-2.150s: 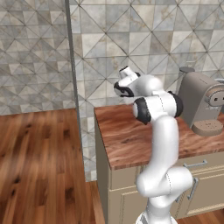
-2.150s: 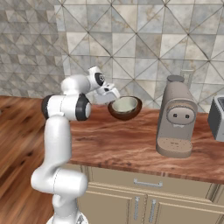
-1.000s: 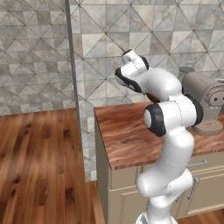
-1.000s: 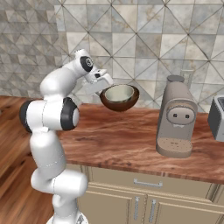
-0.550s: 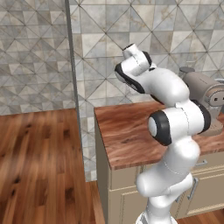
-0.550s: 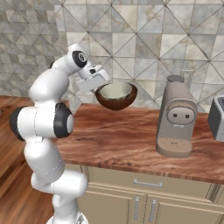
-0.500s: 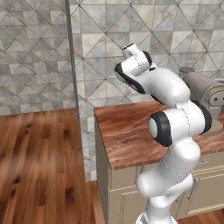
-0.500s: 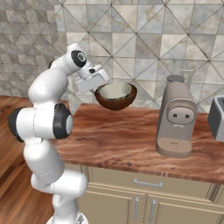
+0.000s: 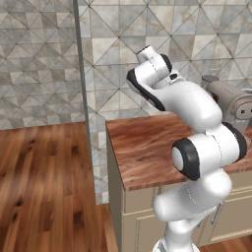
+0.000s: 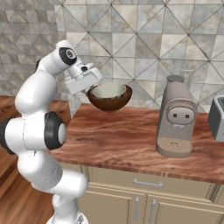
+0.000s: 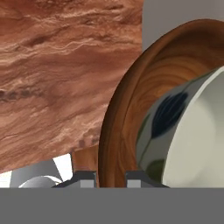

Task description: Pick up the bowls on the counter and stack them on top of one another in the open cabinet. Place the smaller bowl on top of the larger bowl.

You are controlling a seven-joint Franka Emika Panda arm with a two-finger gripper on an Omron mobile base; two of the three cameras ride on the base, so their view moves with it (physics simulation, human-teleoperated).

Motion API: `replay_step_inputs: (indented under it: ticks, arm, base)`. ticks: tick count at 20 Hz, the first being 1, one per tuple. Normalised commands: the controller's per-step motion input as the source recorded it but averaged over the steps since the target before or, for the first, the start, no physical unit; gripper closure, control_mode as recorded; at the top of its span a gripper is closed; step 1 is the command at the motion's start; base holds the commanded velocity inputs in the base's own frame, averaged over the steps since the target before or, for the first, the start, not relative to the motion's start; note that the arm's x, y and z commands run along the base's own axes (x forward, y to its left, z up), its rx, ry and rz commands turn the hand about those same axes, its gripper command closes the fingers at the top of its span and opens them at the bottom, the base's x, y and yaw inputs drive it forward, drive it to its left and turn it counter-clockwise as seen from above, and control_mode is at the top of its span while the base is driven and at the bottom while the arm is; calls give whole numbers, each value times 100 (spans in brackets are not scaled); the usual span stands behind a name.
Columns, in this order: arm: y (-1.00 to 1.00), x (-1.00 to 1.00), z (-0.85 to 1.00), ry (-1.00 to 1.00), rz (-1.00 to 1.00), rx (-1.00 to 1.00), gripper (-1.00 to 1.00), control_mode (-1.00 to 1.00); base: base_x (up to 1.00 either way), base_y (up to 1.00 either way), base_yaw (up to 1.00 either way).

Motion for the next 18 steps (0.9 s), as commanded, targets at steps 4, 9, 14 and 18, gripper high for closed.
replay_step_inputs:
  ticks: [4,9,14,18]
  arm:
    - [12,-42,29,5,13,0,100,-100]
    - [8,-41,21,2,17,1,100,-100]
    - [4,-47,3,0,18,6,100,-100]
    - [0,-58,0,-5,17,13,100,-100]
  base:
    - [0,0,0]
    - [0,0,0]
    - [0,0,0]
    - [0,0,0]
